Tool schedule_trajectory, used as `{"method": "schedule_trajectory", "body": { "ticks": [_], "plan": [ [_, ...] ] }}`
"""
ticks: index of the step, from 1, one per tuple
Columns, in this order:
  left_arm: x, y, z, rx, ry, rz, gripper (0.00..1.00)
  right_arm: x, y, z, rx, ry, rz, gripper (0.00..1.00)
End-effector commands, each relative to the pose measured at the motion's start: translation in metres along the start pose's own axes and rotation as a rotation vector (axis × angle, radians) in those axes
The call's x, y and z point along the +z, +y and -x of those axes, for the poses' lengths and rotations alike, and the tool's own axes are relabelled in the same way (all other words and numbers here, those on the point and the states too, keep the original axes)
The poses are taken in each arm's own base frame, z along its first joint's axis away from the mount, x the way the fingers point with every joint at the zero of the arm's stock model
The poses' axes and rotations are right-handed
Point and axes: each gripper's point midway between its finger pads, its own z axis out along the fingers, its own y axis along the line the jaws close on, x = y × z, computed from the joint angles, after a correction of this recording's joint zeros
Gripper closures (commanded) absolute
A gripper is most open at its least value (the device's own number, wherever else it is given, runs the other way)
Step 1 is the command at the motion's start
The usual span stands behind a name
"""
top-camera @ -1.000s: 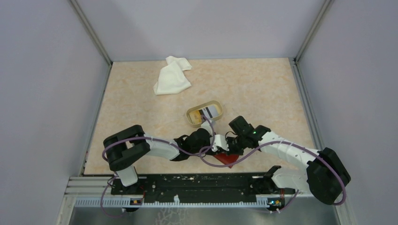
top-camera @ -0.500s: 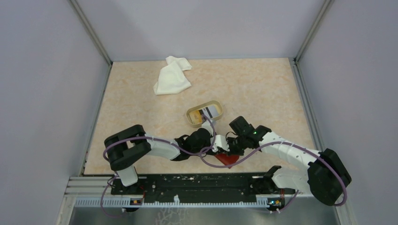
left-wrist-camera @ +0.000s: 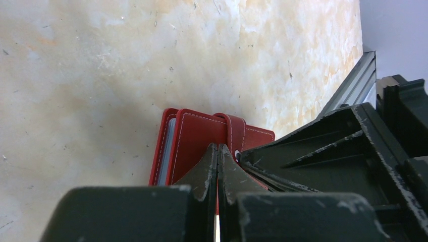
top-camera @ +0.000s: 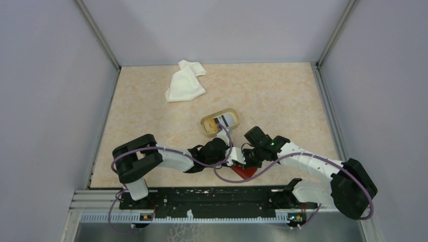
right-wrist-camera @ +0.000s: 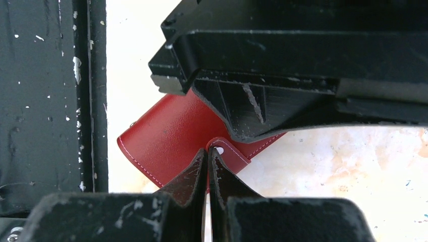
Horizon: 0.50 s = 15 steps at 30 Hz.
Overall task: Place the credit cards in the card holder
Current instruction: Close the card holder at the center of the board.
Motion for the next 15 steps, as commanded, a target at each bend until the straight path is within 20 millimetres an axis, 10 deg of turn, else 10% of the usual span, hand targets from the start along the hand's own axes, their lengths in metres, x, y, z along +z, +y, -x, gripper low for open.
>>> {"method": "schedule_trajectory", "body": {
  "ticks": [1,15],
  "plan": [
    [0.0050,0.0155,-0.0135,0.024,0.042,0.049,1.00,0.0050,-0.0011,0.0132,-0.038,-0.020,0.017,1.00],
    [0.0062,0.0150,-0.0146,0.025,0.047,0.044,1.00,0.0128,-0.0044,0.0067,-0.001,0.043,0.022,1.00]
  ]
}}
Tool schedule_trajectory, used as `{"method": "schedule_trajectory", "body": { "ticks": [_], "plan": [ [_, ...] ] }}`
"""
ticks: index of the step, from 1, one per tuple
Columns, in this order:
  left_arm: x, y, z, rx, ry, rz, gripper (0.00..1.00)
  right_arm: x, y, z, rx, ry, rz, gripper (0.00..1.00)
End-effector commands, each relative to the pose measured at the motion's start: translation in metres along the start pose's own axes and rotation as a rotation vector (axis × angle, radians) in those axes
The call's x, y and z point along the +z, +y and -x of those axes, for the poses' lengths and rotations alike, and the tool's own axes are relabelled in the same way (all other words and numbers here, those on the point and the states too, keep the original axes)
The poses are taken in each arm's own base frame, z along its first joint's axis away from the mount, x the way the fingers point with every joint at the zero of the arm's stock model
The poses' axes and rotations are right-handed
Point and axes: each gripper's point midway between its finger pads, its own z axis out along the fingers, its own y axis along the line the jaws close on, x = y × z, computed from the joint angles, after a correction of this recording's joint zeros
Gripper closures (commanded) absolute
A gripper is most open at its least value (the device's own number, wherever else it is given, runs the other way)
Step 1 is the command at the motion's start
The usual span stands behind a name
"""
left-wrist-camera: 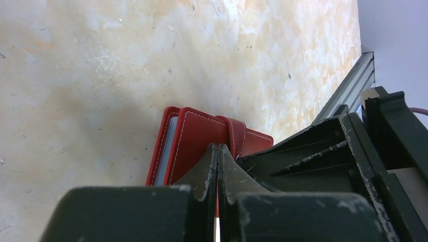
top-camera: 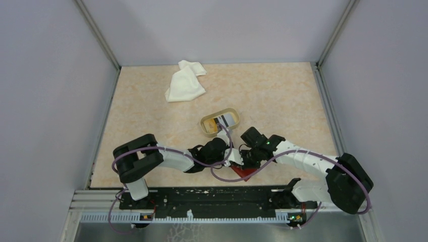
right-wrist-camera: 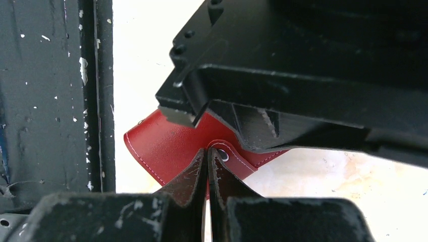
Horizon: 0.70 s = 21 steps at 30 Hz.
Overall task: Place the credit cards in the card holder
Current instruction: Close the card holder at the center of the board.
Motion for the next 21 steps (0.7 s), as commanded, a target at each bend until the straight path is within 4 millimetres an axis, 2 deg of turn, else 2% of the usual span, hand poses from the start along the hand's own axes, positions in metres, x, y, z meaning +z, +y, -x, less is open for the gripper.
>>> {"method": "schedule_trajectory", "body": {
  "ticks": [1,9,16,21],
  "plan": [
    [0.005,0.015,-0.014,0.026,0.045,0.050,1.00,0.007,-0.009,0.009,0.000,-0.001,-0.009,1.00],
    [-0.008,-0.001,-0.002,0.001,0.000,-0.013,1.00,0.003,-0.010,0.010,-0.003,-0.009,-0.029,1.00],
    [-0.029,-0.032,0.021,-0.015,-0.097,-0.155,0.98,0.001,-0.010,0.008,-0.007,-0.005,-0.034,1.00],
    [-0.022,-0.045,0.011,-0.024,-0.047,-0.242,0.99,0.001,-0.010,0.008,-0.006,-0.006,-0.033,1.00]
  ]
}}
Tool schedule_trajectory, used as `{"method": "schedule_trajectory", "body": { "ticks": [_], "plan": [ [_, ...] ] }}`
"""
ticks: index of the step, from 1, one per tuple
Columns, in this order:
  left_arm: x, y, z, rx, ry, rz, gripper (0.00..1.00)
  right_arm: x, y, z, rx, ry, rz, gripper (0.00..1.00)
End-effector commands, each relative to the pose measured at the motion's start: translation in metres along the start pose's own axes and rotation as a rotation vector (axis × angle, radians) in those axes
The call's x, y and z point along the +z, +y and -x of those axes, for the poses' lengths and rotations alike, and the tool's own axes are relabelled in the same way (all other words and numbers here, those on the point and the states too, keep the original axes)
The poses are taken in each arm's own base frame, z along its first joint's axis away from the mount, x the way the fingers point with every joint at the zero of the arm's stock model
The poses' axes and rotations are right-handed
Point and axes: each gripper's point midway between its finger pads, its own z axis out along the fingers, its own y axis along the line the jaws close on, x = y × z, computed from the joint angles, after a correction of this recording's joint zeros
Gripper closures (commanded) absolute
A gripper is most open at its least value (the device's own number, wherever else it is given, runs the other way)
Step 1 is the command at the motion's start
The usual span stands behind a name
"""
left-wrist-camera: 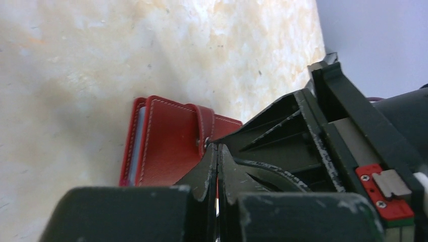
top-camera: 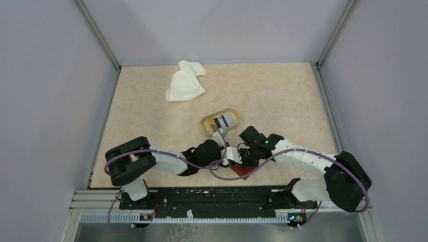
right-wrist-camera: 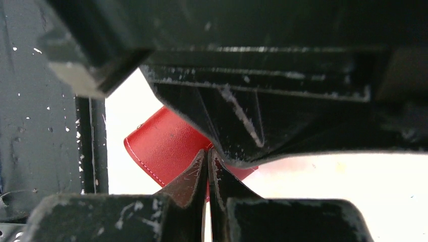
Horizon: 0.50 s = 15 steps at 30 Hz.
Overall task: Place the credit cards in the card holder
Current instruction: Close the card holder at the center of the board.
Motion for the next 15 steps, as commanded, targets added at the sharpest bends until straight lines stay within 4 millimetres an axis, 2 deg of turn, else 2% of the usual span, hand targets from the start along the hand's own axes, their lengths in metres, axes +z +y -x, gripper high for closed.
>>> {"method": "schedule_trajectory", "body": {
  "ticks": [1,7,15],
  "plan": [
    [0.007,-0.033,0.001,-0.014,0.010,-0.157,1.00,0.000,-0.003,0.002,-0.016,-0.004,-0.025,1.00],
    [0.020,-0.024,-0.011,-0.031,0.049,-0.162,1.00,0.000,-0.003,0.001,-0.017,0.000,-0.024,1.00],
    [0.017,0.007,-0.027,-0.030,0.104,-0.022,1.00,0.000,-0.004,0.001,-0.014,0.002,-0.027,1.00]
  ]
}}
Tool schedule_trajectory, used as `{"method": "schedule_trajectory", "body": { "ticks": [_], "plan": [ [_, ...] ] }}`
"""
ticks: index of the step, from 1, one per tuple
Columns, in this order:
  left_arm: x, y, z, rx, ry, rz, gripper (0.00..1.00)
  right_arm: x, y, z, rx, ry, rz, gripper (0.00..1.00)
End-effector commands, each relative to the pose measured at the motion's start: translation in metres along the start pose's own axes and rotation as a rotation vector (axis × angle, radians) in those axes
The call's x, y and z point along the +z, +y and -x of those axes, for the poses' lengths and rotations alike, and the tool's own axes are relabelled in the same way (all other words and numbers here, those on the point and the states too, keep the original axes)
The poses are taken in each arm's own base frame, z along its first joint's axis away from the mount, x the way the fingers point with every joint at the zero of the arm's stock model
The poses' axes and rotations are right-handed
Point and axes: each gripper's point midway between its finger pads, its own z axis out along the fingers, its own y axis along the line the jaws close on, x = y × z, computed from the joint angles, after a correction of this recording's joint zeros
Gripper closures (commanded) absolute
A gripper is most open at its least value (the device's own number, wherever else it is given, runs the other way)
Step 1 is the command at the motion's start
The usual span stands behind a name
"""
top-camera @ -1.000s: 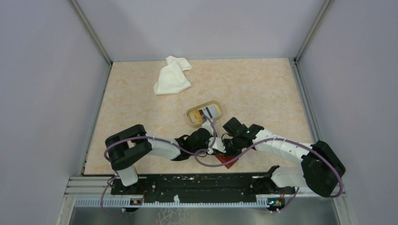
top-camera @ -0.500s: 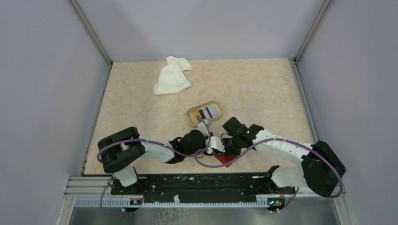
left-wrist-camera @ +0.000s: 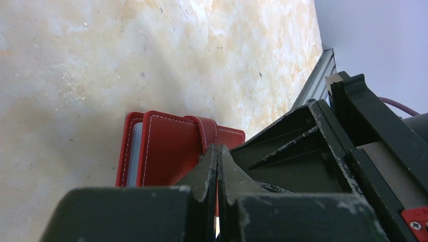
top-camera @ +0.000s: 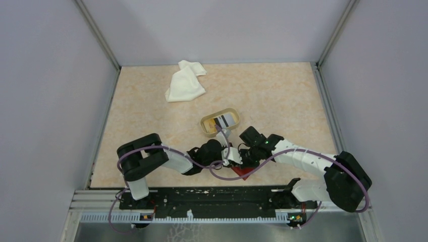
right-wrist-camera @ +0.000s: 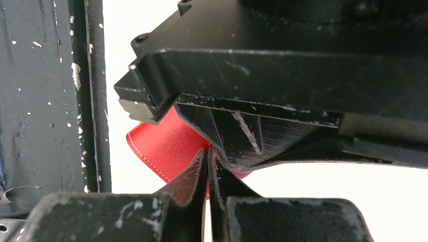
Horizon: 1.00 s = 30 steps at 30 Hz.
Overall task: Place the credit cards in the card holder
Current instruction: Close the card holder at the center of the board.
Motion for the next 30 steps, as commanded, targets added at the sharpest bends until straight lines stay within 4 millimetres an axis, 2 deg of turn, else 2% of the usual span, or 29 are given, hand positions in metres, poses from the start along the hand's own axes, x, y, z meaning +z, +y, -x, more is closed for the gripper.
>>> {"method": "schedule_trajectory", "body": {
  "ticks": [1,7,14,30],
  "plan": [
    [-0.004,0.011,-0.019,-0.012,0.080,0.052,1.00,0.000,-0.006,0.005,-0.018,-0.010,-0.032,1.00],
    [-0.013,0.044,-0.043,-0.049,0.130,0.138,1.00,0.000,-0.008,0.004,-0.010,-0.003,-0.036,1.00],
    [-0.024,0.069,-0.058,-0.071,0.159,0.216,1.00,0.001,-0.010,0.003,0.000,0.004,-0.042,1.00],
    [-0.022,0.085,-0.075,-0.062,0.217,0.271,1.00,-0.001,-0.010,0.005,0.024,-0.009,-0.029,1.00]
  ]
}}
